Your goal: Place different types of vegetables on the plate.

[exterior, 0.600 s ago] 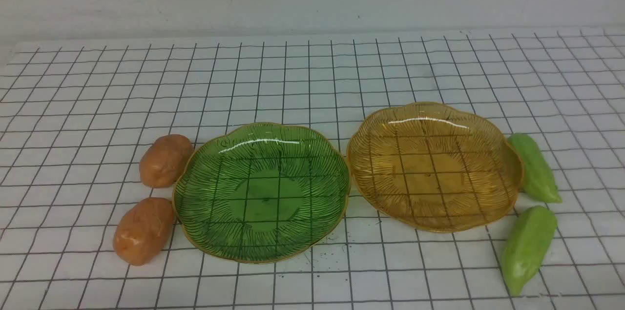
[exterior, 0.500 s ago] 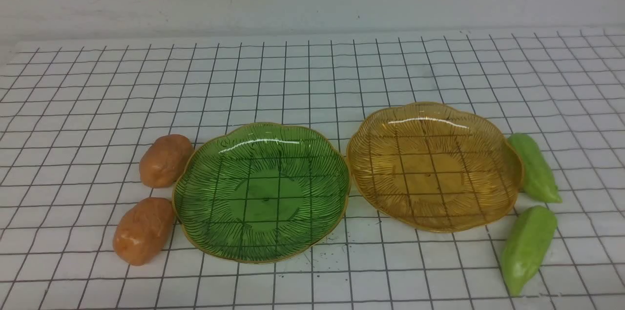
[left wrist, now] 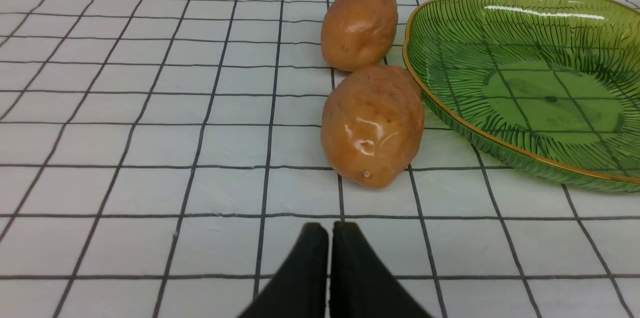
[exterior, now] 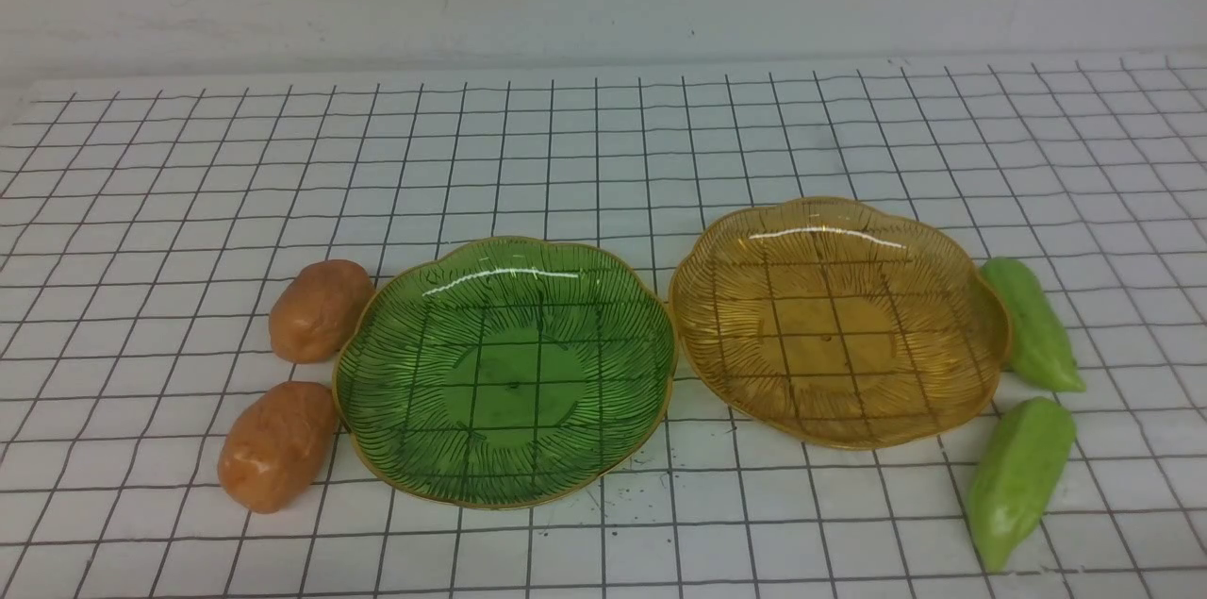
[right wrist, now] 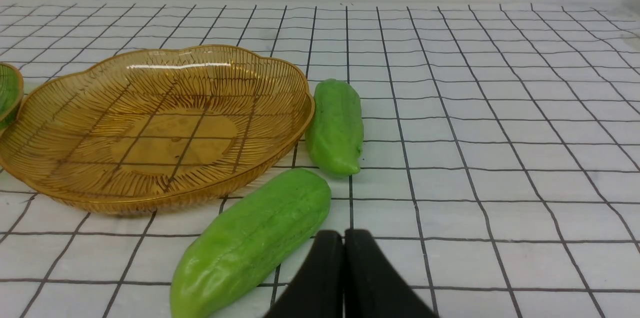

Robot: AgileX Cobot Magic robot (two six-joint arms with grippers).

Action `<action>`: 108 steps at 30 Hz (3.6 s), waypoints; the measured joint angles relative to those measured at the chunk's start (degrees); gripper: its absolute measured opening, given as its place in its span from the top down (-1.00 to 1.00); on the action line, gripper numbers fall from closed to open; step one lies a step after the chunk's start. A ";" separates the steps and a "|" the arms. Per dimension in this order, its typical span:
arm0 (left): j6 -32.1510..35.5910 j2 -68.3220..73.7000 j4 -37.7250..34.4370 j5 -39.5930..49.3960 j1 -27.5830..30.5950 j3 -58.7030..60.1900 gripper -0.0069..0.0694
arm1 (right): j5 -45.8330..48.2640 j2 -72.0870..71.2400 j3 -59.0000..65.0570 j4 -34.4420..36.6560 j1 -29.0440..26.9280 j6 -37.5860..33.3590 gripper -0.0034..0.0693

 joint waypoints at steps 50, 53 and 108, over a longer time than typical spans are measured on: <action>4.09 12.02 -45.47 5.90 0.00 -18.64 0.84 | 11.86 8.15 -23.54 34.34 0.30 -4.80 0.92; 8.07 25.14 -39.01 17.87 0.00 -20.94 0.84 | 26.75 20.68 -28.82 25.51 0.30 -3.21 0.92; 15.96 55.12 -29.53 24.42 0.00 -30.04 0.83 | 27.34 100.64 -56.72 10.59 0.36 4.44 -0.63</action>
